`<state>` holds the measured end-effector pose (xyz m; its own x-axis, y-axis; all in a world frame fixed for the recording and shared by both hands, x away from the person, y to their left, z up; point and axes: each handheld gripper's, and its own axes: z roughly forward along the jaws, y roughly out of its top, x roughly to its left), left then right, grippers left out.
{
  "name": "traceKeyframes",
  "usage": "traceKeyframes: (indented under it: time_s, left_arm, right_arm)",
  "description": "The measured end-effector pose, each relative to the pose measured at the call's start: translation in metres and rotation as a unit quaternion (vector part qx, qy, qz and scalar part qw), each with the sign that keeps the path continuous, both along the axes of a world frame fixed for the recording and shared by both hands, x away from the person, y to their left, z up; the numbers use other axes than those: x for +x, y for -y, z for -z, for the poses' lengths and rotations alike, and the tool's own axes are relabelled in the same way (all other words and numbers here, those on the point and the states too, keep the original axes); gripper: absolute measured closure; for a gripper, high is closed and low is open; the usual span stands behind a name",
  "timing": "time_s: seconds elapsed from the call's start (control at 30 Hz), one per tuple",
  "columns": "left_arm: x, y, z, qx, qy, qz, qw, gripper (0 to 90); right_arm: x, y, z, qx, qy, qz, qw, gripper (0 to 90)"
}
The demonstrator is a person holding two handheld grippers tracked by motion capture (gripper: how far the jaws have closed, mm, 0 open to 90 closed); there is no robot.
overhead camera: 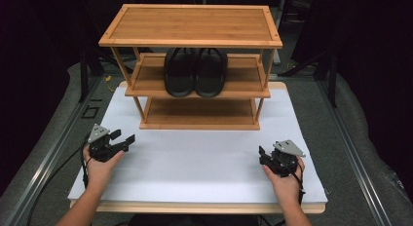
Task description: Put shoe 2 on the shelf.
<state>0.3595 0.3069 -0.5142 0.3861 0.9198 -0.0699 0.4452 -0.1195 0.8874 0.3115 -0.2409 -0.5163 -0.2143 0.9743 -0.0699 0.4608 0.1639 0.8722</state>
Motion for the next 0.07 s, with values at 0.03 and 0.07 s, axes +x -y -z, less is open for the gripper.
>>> traceKeyframes:
  time_s: [0.03,0.07]
  left_arm:
    - [0.0,0.0,0.0,0.0,0.0,0.0,1.0,32.5]
    - [0.0011,-0.0026,0.0016,0.01,-0.004,-0.005,0.9999,32.2]
  right_arm:
    - [0.0,0.0,0.0,0.0,0.0,0.0,1.0,35.6]
    - [0.0014,0.002,0.0025,-0.004,-0.004,0.003,1.0,35.0]
